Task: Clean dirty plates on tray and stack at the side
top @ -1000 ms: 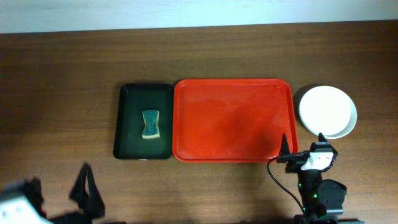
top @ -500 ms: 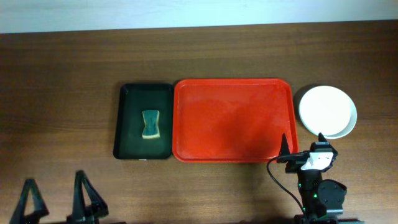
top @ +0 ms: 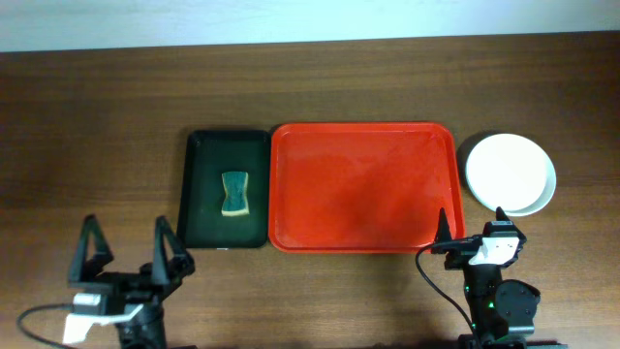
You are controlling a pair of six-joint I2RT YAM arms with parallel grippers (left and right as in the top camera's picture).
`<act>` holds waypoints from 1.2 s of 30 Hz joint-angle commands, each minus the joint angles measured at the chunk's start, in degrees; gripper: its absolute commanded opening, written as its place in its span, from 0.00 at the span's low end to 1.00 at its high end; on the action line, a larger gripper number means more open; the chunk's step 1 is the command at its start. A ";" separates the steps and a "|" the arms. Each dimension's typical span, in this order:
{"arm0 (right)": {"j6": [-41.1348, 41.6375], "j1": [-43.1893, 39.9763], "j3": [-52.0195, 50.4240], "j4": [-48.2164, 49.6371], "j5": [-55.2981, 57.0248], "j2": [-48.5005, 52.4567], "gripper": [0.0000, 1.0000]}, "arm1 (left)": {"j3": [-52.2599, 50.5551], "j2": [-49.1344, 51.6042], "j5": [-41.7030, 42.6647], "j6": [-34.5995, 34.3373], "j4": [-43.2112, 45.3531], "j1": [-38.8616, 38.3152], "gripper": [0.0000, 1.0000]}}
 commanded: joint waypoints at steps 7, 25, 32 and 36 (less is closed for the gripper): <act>0.04 -0.44 -0.31 -0.39 -0.11 -0.48 0.98 | -10.95 -0.37 0.46 -0.09 -2.56 -0.28 0.99; 0.04 -0.44 -0.31 -0.39 -0.09 -0.48 0.99 | -10.97 -0.37 -0.83 16.37 -27.69 -0.31 0.99; 0.04 -0.44 -0.31 -0.42 -0.11 -0.48 0.99 | -10.97 -0.33 -0.87 16.39 -27.69 -0.28 0.99; 0.04 -0.44 -0.31 -0.42 -0.11 -0.48 0.98 | -10.97 -0.33 -0.87 16.39 -27.69 -0.28 0.99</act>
